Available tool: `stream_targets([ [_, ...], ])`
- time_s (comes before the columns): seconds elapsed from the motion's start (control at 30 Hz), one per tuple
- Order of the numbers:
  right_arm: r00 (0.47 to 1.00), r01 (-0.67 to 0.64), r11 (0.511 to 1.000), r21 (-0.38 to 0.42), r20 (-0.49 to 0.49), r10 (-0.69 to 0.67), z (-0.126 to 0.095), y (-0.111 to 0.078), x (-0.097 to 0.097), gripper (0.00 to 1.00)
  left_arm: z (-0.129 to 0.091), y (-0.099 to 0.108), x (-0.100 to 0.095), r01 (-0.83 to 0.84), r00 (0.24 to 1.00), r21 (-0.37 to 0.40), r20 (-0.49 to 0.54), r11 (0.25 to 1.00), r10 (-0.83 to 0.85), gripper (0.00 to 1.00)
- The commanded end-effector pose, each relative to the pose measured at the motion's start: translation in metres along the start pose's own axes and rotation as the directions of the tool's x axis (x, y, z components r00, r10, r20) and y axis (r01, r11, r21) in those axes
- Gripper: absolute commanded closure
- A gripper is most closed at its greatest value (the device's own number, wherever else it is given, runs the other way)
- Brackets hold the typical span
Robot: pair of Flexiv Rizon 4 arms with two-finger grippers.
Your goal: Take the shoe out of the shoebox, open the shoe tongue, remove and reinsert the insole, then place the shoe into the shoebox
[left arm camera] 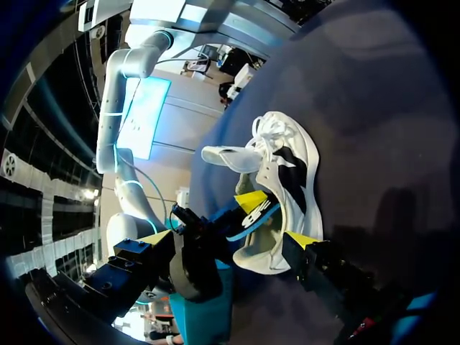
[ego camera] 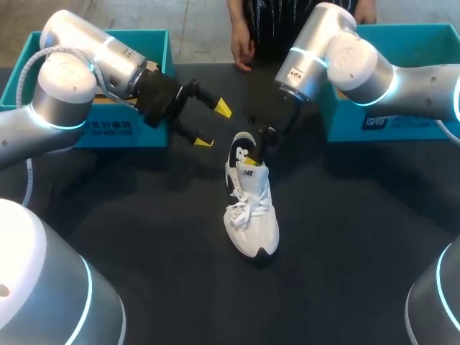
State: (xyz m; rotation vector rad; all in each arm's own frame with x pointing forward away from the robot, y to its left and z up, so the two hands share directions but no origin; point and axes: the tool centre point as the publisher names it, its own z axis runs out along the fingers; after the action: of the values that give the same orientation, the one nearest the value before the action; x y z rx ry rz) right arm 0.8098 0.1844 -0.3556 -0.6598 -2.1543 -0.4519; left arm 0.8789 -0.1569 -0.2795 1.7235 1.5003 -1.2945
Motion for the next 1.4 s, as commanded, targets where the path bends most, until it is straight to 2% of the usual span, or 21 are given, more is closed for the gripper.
stream_targets([
  [0.03,1.000,0.007,1.000,0.005,0.021,-0.008,-0.002,0.006,0.003,0.72,0.000,-0.001,0.000,0.000,1.000,-0.003,-0.001,1.000,0.000,0.00],
  [0.1,0.999,0.012,1.000,0.004,0.038,-0.013,-0.006,0.008,0.004,0.62,0.000,-0.001,0.000,-0.001,1.000,-0.002,0.000,1.000,0.001,0.00],
  [0.13,0.999,0.014,1.000,0.004,0.043,-0.015,-0.007,0.009,0.005,0.61,-0.001,-0.001,0.000,-0.002,1.000,-0.002,0.000,1.000,0.002,0.00],
  [0.5,0.995,0.018,1.000,0.000,0.094,-0.018,-0.019,0.012,0.013,0.60,-0.002,-0.001,0.000,-0.006,1.000,0.001,0.004,1.000,0.006,0.00],
  [0.97,0.992,0.023,1.000,-0.005,0.125,-0.022,-0.032,0.018,0.007,0.60,-0.004,-0.002,0.002,-0.003,1.000,-0.003,-0.003,1.000,0.003,0.00],
  [1.07,0.992,0.015,1.000,-0.010,0.129,-0.014,-0.034,0.018,0.004,0.64,-0.004,-0.002,0.002,-0.005,1.000,-0.002,-0.004,1.000,0.005,0.00],
  [1.13,0.992,0.009,1.000,-0.011,0.129,-0.007,-0.035,0.020,0.003,0.73,-0.004,-0.002,0.002,-0.005,1.000,-0.002,-0.005,1.000,0.005,0.00],
  [1.2,0.993,0.002,1.000,-0.006,0.121,-0.001,-0.033,0.021,0.000,0.99,-0.004,-0.002,0.001,-0.005,1.000,-0.003,-0.005,1.000,0.005,0.00],
  [1.4,0.996,-0.017,1.000,0.012,0.093,0.016,-0.022,0.017,-0.002,1.00,-0.003,-0.003,0.000,-0.005,1.000,-0.004,-0.006,1.000,0.005,0.00],
])
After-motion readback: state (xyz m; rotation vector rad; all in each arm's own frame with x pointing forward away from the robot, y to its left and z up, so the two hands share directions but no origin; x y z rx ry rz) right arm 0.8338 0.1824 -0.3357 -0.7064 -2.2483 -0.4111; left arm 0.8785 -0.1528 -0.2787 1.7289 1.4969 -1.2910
